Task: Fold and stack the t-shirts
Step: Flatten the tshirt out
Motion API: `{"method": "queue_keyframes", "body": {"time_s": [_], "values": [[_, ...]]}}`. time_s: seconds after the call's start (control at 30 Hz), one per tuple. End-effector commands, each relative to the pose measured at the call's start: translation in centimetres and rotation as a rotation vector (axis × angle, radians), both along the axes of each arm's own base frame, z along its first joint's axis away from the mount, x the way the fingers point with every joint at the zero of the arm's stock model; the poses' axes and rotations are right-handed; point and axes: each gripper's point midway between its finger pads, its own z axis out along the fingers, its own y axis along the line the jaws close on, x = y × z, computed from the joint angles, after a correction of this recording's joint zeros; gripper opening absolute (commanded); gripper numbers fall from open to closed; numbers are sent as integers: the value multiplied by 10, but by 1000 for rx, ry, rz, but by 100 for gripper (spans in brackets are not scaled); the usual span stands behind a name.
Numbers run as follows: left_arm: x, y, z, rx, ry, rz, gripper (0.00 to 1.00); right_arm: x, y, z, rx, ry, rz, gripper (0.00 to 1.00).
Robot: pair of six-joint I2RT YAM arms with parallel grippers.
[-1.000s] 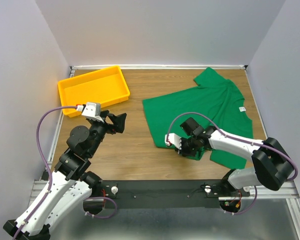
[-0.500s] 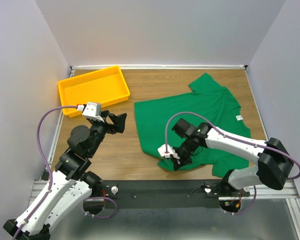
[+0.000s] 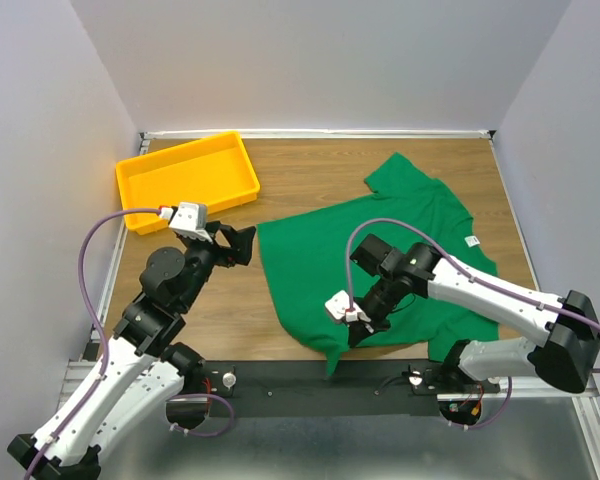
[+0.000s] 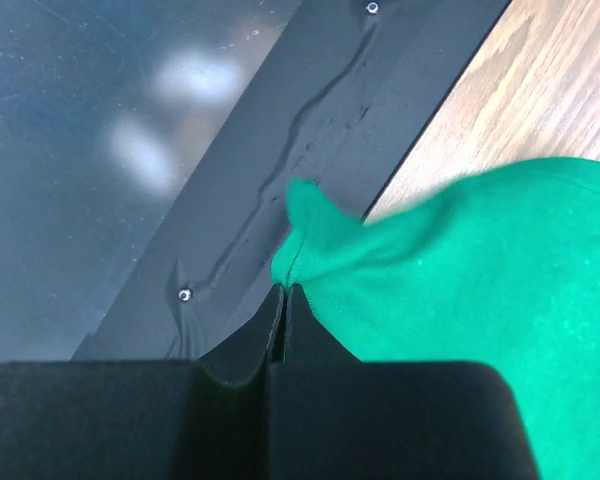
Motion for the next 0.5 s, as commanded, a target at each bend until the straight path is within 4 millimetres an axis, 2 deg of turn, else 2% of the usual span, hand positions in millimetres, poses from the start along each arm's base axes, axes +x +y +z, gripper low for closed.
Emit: {"method": "queue_keyframes", "body": {"time_s": [0.0,0.07,0.13,0.2,0.27,0.33,0.37,0.4,0.43,0.47], "values": [[5,-4,-9,-13,22,1,92,-7,-9,-7,-19,6,18,5],[7,-8,-13,-24,39,-10,91,2,-9,-12,-36,-40,-7,8],[12,-13,-22,-16,76,-11,91,15,-7,-16,-79,-68,-104,16],[17,-18,-30,-2,107,-19,92,29,-2,-13,-68,-102,-176,30],[19,-20,-36,6,130,-18,91,50,-2,-9,-62,-155,-262,39],[19,-20,-40,6,146,-17,92,71,-5,-2,-53,-193,-358,42],[19,-20,-42,2,153,-13,92,97,-11,5,-30,-217,-456,46],[18,-20,-45,-22,170,-7,92,112,-16,13,-21,-212,-553,57],[18,-19,-48,-41,181,5,92,161,-31,25,15,-273,-740,61],[18,-19,-51,-71,195,15,92,186,-43,30,26,-288,-867,66]]}}
